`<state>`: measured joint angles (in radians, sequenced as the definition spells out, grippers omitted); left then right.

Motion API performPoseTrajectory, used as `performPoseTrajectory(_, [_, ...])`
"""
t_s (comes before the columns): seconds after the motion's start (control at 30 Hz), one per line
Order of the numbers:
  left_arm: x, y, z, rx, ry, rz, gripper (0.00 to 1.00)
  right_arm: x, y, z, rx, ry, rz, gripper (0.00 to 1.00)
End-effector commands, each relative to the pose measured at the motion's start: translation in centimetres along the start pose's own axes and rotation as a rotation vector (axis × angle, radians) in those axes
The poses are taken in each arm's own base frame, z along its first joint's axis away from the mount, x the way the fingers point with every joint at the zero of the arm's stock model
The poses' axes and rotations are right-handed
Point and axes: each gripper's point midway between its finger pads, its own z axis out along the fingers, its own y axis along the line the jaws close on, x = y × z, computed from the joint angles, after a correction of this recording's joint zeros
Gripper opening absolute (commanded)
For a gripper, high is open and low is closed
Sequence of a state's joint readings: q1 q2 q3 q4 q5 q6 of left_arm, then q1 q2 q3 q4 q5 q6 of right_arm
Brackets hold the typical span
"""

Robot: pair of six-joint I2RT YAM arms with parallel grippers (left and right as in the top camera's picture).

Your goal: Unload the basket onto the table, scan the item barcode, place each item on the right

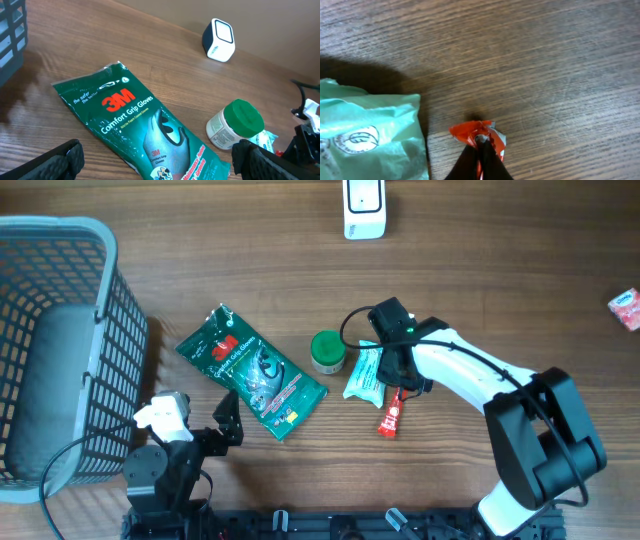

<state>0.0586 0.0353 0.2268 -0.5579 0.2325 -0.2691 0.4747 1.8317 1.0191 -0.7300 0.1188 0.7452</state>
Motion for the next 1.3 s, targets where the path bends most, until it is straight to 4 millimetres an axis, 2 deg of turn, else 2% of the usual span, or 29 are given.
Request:
performPoseTrajectory(0.0, [0.2, 0.1, 0.1, -0.002, 0.0, -0.006, 1.0, 7.2, 1.1, 5.6, -0.121, 0.336, -0.133, 0.04])
performPoseTrajectory(0.03, [0.2, 0.1, 0.1, -0.002, 0.0, -0.007, 1.0, 6.7, 1.9, 5.1, -0.168, 0.334, -0.167, 0.04])
performPoseTrajectory(0.13, [0.2, 0.1, 0.1, -0.002, 0.0, -0.006, 1.0, 4.6, 3.7, 1.3, -0.327, 0.321, -0.236, 0.04])
performPoseTrajectory(0.2, [0.2, 0.1, 0.1, -0.002, 0.0, -0.006, 1.0, 3.5, 5.4, -2.4, -0.534, 0.29, -0.317, 0.04])
performPoseTrajectory(0.3, [0.2, 0.1, 0.1, -0.002, 0.0, -0.006, 1.0, 2.2, 6.1, -7.3, -0.769, 0.223, -0.384, 0.04])
performPoseTrajectory(0.43, [0.2, 0.1, 0.1, -0.002, 0.0, -0.006, 1.0, 2.8, 7.9, -13.3, -1.151, 0.227, -0.457, 0.04])
performPoseTrajectory(0.47, [0.2, 0.1, 0.1, -0.002, 0.0, -0.006, 1.0, 2.9, 8.2, -14.2, -1.219, 0.23, -0.47, 0.04])
performPoseTrajectory(0.5, [0.2, 0.1, 0.1, -0.002, 0.0, -0.006, 1.0, 3.3, 8.6, -16.3, -1.349, 0.232, -0.499, 0.04])
performPoseTrajectory(0.57, [0.2, 0.1, 0.1, -0.002, 0.0, -0.006, 1.0, 3.7, 8.9, -18.8, -1.507, 0.219, -0.543, 0.04])
performPoseTrajectory(0.6, [0.2, 0.1, 0.1, -0.002, 0.0, -0.006, 1.0, 3.6, 8.9, -18.7, -1.505, 0.203, -0.557, 0.04])
performPoseTrajectory(0.67, [0.2, 0.1, 0.1, -0.002, 0.0, -0.007, 1.0, 3.1, 8.8, -16.4, -1.374, 0.181, -0.554, 0.04])
performPoseTrajectory(0.73, [0.2, 0.1, 0.1, -0.002, 0.0, -0.007, 1.0, 1.6, 7.9, -12.3, -1.112, 0.13, -0.527, 0.04])
performPoseTrajectory(0.9, [0.2, 0.1, 0.1, -0.002, 0.0, -0.006, 1.0, 0.8, 8.4, -11.2, -1.13, 0.007, -0.616, 0.04])
performPoseTrajectory(1.07, [0.2, 0.1, 0.1, -0.002, 0.0, -0.006, 1.0, 0.3, 10.0, -12.4, -1.308, -0.103, -0.686, 0.04])
performPoseTrajectory(1.17, [0.2, 0.1, 0.1, -0.002, 0.0, -0.006, 1.0, 0.6, 9.7, -10.7, -1.273, -0.109, -0.693, 0.04])
performPoseTrajectory(1.27, [0.2, 0.1, 0.1, -0.002, 0.0, -0.006, 1.0, 0.8, 8.7, -7.2, -1.135, -0.084, -0.658, 0.04])
